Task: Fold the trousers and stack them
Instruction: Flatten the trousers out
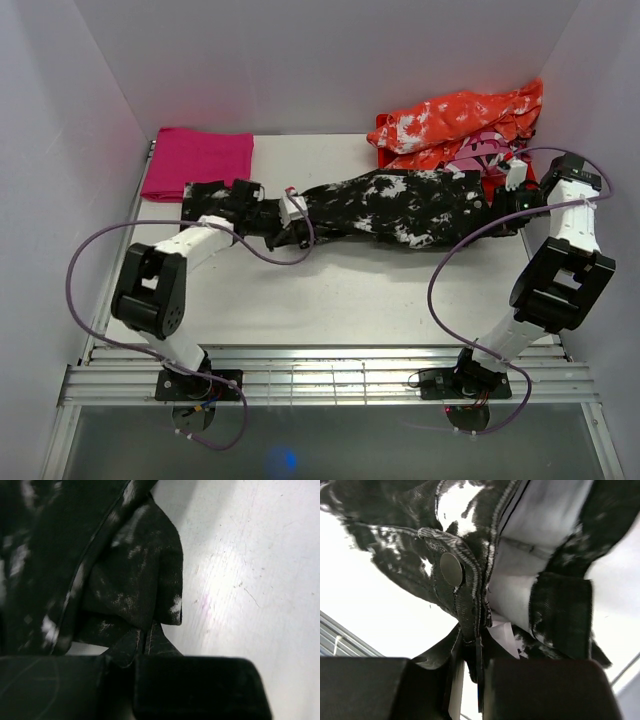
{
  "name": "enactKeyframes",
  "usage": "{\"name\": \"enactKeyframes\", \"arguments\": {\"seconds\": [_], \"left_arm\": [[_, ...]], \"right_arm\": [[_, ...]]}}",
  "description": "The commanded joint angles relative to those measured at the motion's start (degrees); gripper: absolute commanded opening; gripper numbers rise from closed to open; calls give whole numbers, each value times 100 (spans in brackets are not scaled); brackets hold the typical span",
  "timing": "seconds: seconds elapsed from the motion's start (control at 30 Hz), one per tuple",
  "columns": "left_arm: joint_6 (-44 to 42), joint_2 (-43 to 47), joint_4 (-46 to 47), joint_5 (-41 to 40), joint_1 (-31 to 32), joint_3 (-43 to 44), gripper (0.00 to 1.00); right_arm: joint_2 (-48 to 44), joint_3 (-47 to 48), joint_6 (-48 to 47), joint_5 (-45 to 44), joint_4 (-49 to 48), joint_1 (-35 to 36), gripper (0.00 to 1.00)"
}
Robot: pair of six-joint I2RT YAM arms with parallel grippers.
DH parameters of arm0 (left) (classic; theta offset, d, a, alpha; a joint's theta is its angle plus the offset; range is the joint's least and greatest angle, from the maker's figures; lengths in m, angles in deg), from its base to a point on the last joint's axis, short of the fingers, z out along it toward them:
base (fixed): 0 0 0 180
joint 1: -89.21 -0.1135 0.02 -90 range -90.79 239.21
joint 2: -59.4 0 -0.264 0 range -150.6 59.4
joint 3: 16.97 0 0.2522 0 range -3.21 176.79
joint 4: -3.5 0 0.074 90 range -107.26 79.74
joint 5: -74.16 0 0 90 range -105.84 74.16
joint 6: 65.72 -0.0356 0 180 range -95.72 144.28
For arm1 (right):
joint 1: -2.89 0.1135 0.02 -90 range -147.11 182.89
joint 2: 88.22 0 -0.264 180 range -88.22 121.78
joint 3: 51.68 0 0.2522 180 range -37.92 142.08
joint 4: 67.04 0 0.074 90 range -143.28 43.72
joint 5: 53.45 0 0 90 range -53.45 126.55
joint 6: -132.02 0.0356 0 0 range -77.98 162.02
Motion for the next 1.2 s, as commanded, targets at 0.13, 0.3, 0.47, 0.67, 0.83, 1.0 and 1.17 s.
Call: {"name": "enactKeyframes", "arguments": {"seconds": [0.13, 0.3, 0.47, 0.67, 0.83, 1.0, 1.17], "left_arm": [[-1765, 1906, -4193, 173, -1477, 1171, 0], [-3137, 1855, -6283, -503, -1811, 2285, 0], [-2966, 1056, -6260, -523, -1811, 2857, 0], [-2981, 622, -5691, -871, -1820, 1973, 3], [-2472, 1106, -4580, -1464, -2048, 943, 51], [-2103, 1790, -4624, -558, -2354, 767, 73], [-1664, 1960, -4694, 14, -2347, 678, 75]], "right_arm": [[-239, 1038, -79, 409, 575, -78, 8], [-362, 679, -229, 111, 488, -86, 8], [-372, 195, -194, -180, 92, -86, 8], [-301, -104, -360, -505, -23, -86, 8], [-415, -473, -449, -628, -224, -86, 8], [-468, -571, -396, -550, -277, -86, 8], [-442, -579, -343, -567, -312, -86, 8]]}}
